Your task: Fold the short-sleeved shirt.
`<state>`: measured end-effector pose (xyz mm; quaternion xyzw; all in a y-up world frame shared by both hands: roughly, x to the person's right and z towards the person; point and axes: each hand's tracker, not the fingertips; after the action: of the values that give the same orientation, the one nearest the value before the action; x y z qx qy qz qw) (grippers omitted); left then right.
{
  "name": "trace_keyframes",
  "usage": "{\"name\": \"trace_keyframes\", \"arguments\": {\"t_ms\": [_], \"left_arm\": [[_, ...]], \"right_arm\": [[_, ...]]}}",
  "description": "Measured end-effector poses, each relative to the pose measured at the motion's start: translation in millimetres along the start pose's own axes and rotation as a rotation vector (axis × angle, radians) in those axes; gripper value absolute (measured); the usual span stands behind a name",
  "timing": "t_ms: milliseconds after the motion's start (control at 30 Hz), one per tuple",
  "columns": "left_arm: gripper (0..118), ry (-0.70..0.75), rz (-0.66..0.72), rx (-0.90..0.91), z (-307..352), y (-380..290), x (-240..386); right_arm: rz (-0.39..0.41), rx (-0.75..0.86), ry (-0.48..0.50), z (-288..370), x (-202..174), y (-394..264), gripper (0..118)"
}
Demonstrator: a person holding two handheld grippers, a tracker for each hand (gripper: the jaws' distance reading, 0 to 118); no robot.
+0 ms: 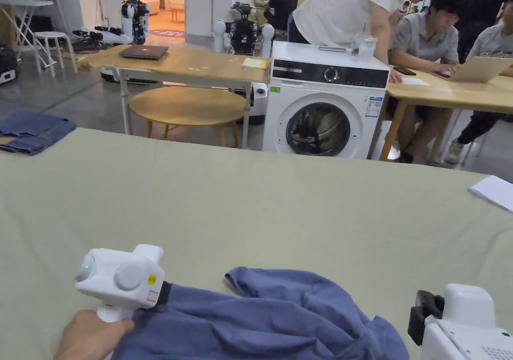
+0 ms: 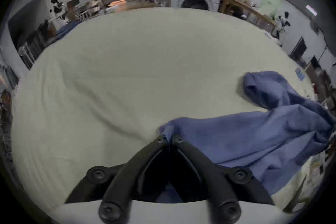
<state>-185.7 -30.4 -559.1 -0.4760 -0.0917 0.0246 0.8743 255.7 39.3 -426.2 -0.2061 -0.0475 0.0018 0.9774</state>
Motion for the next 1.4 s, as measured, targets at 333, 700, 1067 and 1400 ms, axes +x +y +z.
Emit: {"name": "trace_keyframes", "arguments": {"t_ms": [333,700,1067,1400], "left_arm": [[0,0.021,0.005,0.152,46.3,-26.3,2.6],[0,0.020,0.031,0.210,84.5,-39.7,-9.1],[0,0.022,0.011,0.205,88.1,-42.5,-3.7],[0,0.034,0.005,0.399,152.4,-11.7,-12.7]], "right_arm": [[-0.015,-0.308,0.059,-74.6,35.4,14.5,39],[-0.064,-0.678,0.121,-174.0,22.0,-6.5,54],[-0.046,-0.531,0.117,-145.8,22.6,-1.0,3],[-0.048,-0.119,0.066,-51.3,57.1,99.1,2]]}}
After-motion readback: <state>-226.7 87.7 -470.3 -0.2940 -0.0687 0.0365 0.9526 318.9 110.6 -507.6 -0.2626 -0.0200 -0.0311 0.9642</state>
